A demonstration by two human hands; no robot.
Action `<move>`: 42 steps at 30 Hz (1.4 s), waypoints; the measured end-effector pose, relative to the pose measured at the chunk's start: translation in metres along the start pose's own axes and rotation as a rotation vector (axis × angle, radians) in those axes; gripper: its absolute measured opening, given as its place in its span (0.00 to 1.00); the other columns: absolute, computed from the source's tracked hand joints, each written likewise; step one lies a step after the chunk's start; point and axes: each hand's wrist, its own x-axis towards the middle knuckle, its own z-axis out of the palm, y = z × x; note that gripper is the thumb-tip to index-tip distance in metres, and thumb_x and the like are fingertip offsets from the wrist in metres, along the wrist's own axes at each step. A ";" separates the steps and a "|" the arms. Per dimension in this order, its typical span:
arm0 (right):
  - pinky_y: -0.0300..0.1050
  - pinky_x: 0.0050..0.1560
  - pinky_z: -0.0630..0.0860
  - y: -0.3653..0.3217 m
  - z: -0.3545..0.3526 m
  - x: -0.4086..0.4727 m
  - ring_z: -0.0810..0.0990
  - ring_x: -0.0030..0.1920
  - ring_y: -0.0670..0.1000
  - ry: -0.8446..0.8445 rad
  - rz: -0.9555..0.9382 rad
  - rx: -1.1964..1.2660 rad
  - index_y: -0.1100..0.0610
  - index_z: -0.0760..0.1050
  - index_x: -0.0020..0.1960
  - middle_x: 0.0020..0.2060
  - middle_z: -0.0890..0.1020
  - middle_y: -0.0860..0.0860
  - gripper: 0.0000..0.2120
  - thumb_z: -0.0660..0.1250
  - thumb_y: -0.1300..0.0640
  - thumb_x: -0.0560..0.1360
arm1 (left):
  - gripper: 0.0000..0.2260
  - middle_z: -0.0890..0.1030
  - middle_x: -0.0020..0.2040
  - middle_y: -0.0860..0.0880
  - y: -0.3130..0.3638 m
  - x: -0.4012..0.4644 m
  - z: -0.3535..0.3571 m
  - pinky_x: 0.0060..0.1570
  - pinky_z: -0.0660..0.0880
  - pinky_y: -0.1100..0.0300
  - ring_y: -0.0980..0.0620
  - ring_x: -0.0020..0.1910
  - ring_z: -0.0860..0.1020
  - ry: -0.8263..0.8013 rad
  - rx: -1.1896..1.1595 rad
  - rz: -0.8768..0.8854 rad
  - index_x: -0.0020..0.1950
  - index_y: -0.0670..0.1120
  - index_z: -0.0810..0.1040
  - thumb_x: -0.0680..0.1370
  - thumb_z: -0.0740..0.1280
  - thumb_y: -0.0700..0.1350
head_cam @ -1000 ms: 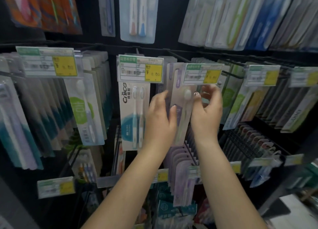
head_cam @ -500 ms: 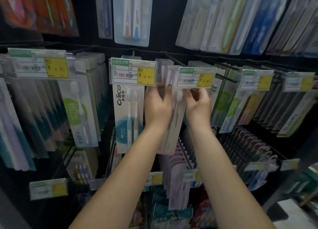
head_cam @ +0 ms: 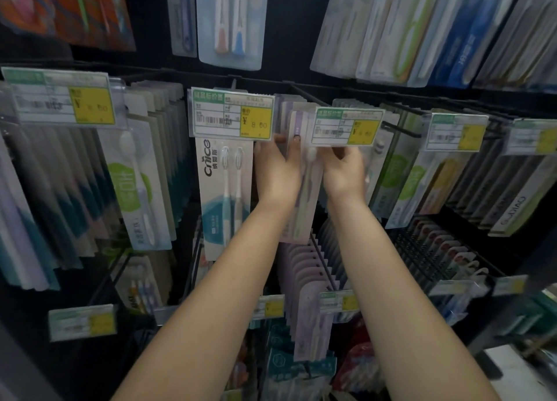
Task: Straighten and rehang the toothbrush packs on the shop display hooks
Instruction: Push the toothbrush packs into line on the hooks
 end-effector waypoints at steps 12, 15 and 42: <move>0.30 0.48 0.73 0.010 -0.001 -0.011 0.77 0.47 0.41 -0.042 0.000 -0.011 0.61 0.75 0.55 0.46 0.79 0.47 0.10 0.58 0.67 0.77 | 0.23 0.66 0.71 0.45 -0.015 -0.024 0.011 0.68 0.61 0.62 0.49 0.69 0.66 -0.098 0.047 -0.028 0.74 0.42 0.58 0.79 0.57 0.38; 0.47 0.62 0.73 0.016 0.002 -0.021 0.78 0.58 0.49 -0.118 0.028 0.043 0.58 0.73 0.63 0.57 0.80 0.53 0.17 0.55 0.62 0.77 | 0.26 0.64 0.72 0.42 -0.023 -0.031 0.013 0.70 0.61 0.48 0.45 0.71 0.63 -0.126 0.054 -0.079 0.76 0.42 0.52 0.78 0.56 0.39; 0.37 0.43 0.74 0.000 -0.007 0.010 0.81 0.37 0.43 -0.278 0.248 0.398 0.53 0.77 0.42 0.32 0.83 0.44 0.17 0.52 0.66 0.76 | 0.22 0.73 0.67 0.50 0.002 0.002 0.004 0.67 0.67 0.51 0.55 0.66 0.70 -0.186 -0.168 0.109 0.70 0.48 0.67 0.78 0.52 0.53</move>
